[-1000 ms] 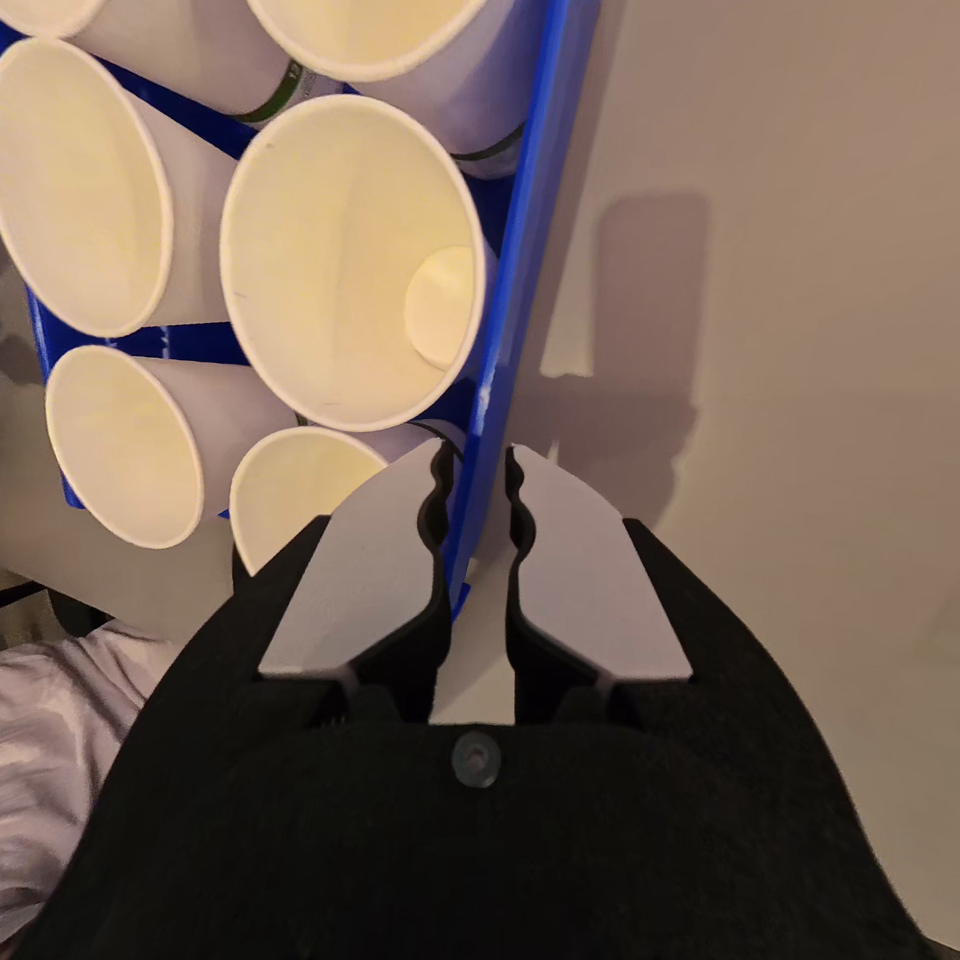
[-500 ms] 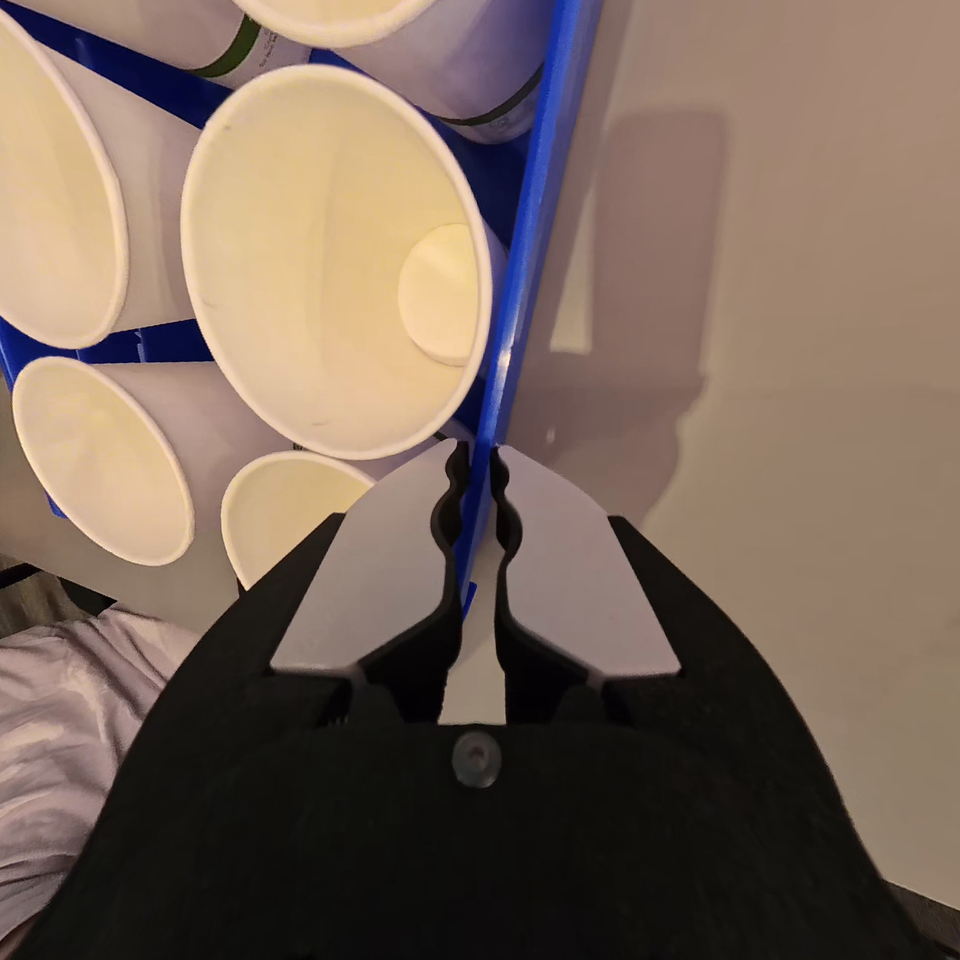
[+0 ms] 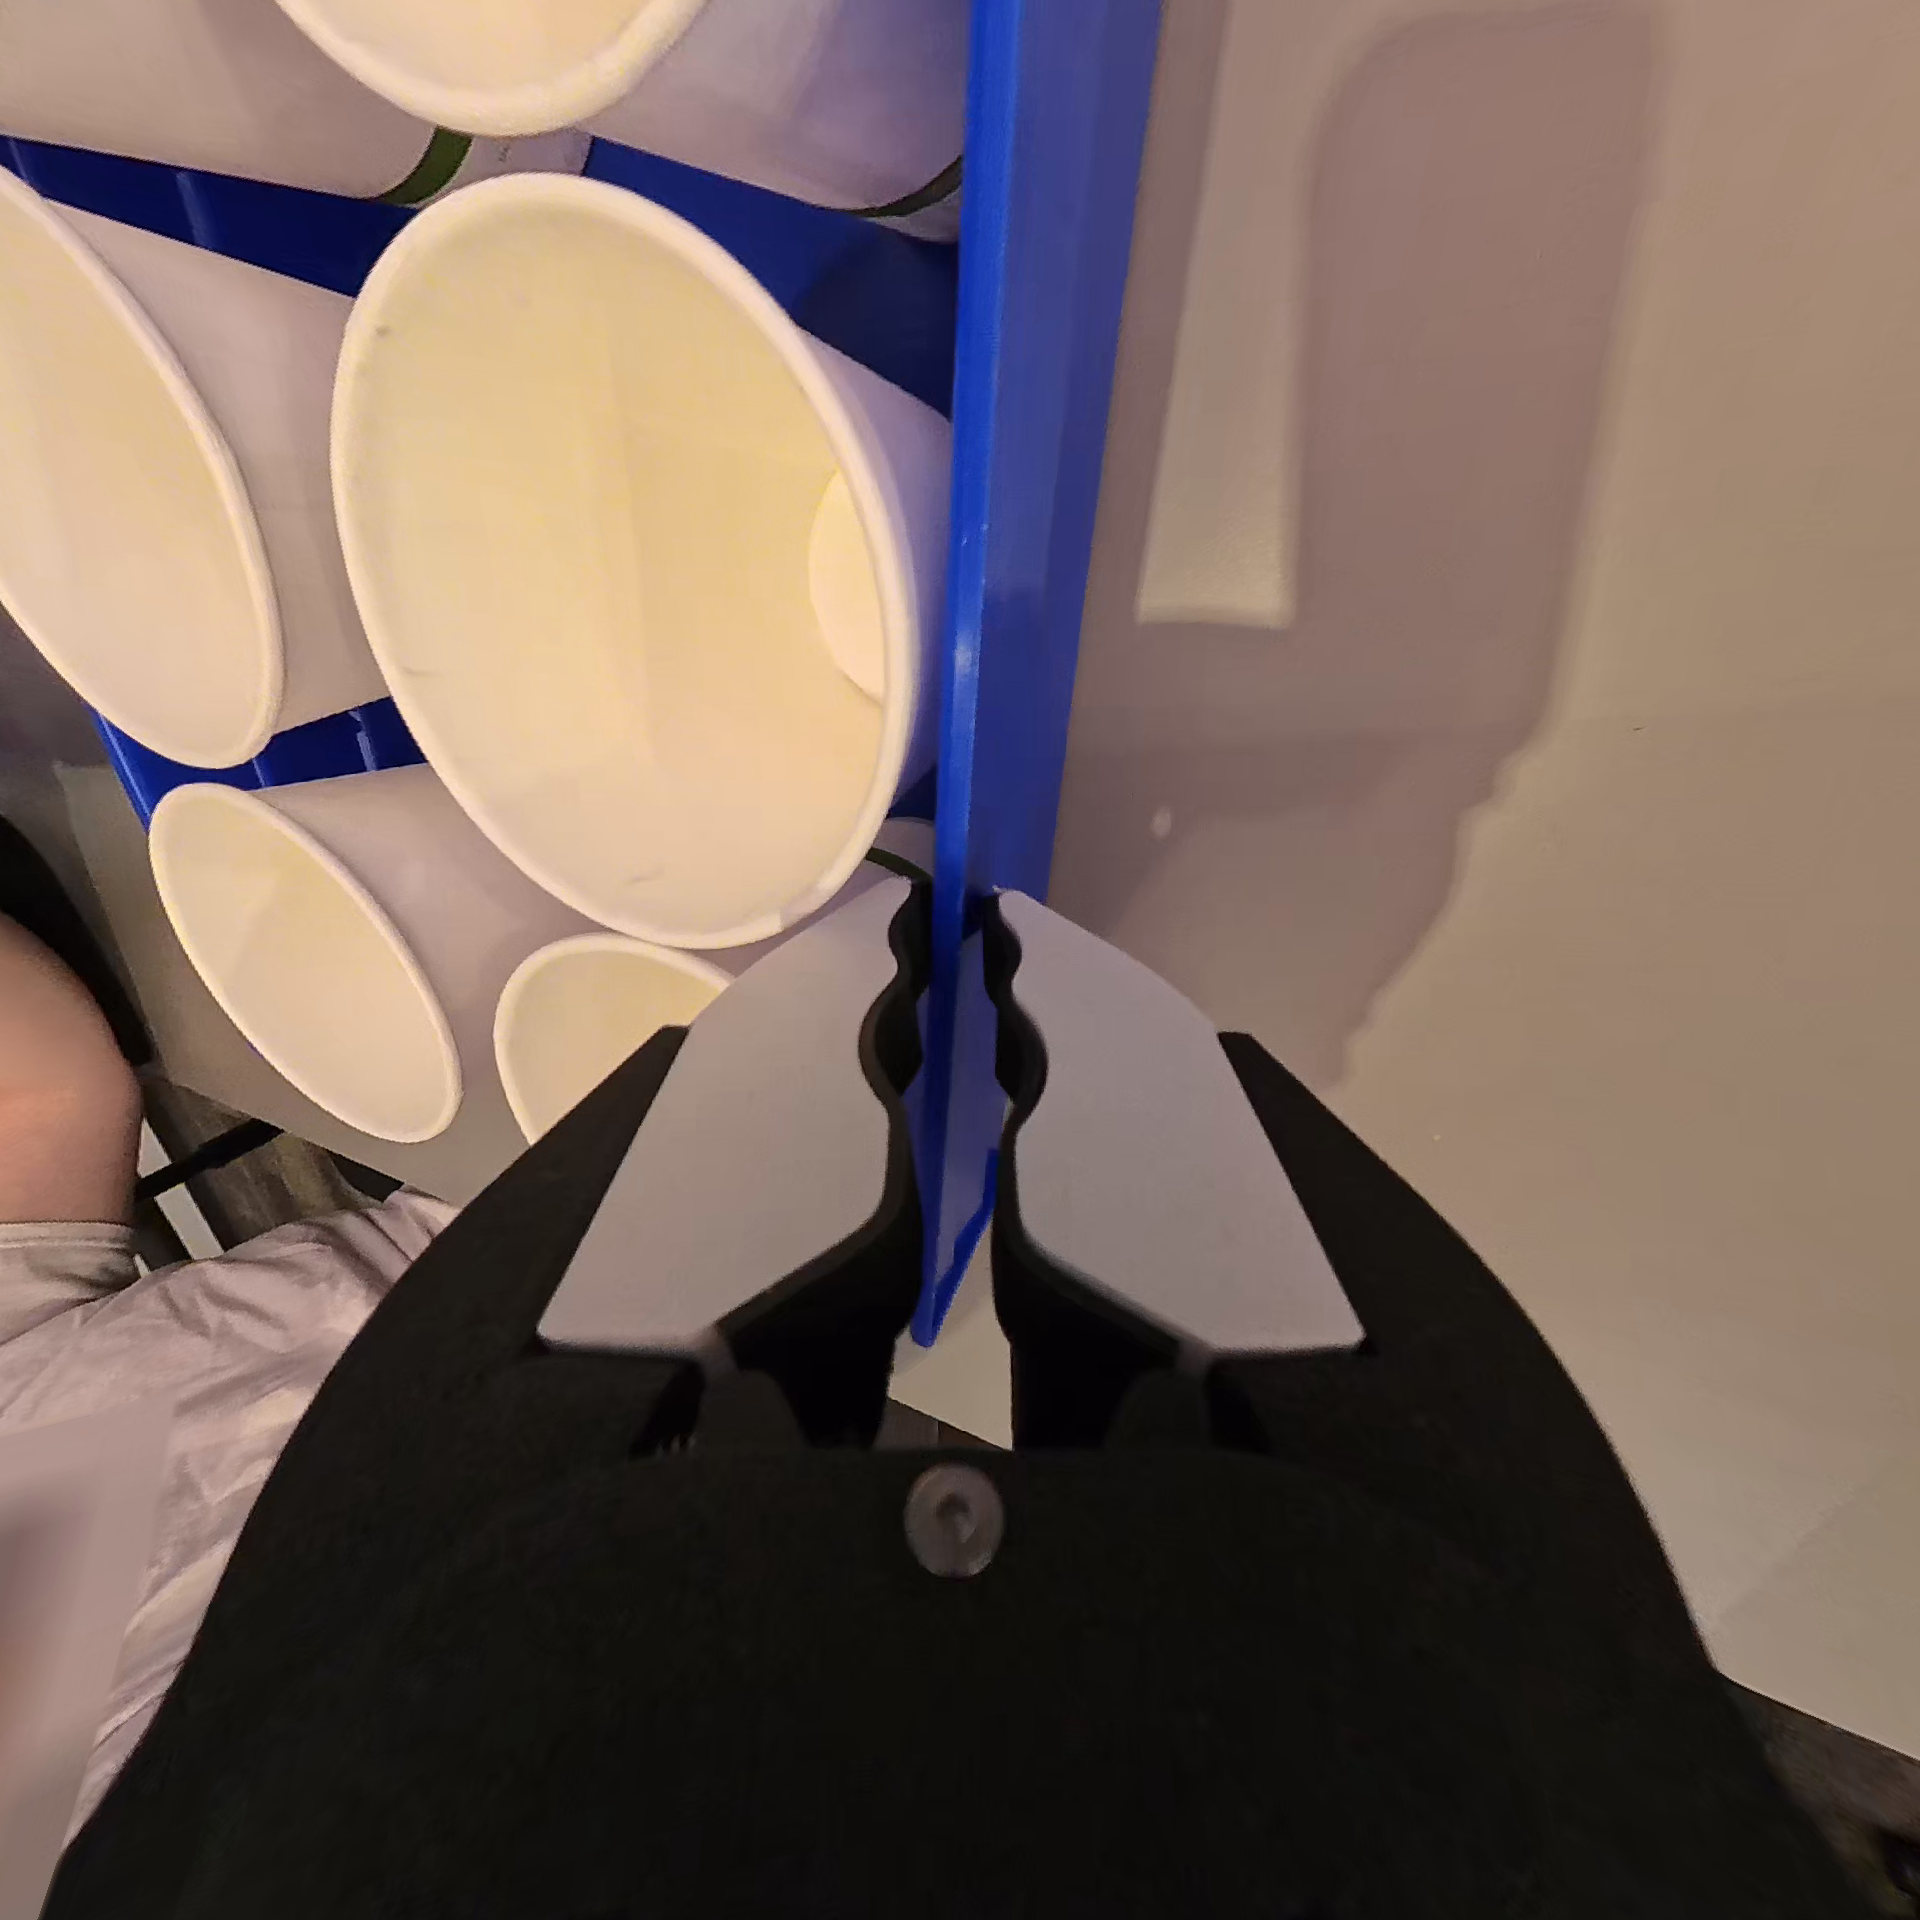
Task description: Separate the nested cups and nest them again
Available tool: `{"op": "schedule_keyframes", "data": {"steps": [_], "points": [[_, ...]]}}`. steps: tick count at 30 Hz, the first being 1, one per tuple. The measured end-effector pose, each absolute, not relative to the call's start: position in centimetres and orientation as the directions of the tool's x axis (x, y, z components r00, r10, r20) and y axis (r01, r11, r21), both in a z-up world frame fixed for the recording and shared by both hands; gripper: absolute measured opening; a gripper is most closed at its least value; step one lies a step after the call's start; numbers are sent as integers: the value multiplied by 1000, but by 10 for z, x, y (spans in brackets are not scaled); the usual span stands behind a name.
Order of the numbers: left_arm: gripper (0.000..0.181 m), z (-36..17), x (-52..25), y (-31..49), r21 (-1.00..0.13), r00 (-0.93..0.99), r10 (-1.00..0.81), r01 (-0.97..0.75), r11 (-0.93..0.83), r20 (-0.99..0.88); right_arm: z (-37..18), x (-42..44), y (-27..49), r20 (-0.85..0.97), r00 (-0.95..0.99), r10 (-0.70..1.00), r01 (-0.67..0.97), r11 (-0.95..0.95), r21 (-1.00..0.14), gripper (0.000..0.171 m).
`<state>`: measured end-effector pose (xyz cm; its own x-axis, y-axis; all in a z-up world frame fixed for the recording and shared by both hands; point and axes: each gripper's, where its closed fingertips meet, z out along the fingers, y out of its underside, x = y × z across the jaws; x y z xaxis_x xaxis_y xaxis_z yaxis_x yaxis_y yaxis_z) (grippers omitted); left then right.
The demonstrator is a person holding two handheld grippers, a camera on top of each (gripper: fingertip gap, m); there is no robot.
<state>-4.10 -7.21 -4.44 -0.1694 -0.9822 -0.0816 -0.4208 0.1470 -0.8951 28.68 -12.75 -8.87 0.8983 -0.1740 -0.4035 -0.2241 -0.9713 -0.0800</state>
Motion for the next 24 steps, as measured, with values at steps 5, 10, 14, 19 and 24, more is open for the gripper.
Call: {"op": "schedule_keyframes", "data": {"steps": [5,10,14,19,24], "points": [[97,-46,-40,-67,-886,-136,-985,-439,153,-102,-89,288,-128,-361,911,-199,-242,-967,-76,7],[95,-36,-43,-55,-895,-69,-992,-428,127,-108,-88,287,-130,-309,926,-218,-247,-967,-60,6],[93,-16,-59,-37,-892,13,-990,-435,121,-141,-89,283,-133,-268,941,-207,-227,-973,-42,5],[87,31,-103,-8,-916,172,-974,-395,67,-145,-88,279,-134,-263,942,-208,-226,-973,-42,5],[86,59,-164,15,-915,303,-945,-402,-11,-122,-88,276,-134,-265,942,-204,-224,-973,-47,5]]}}
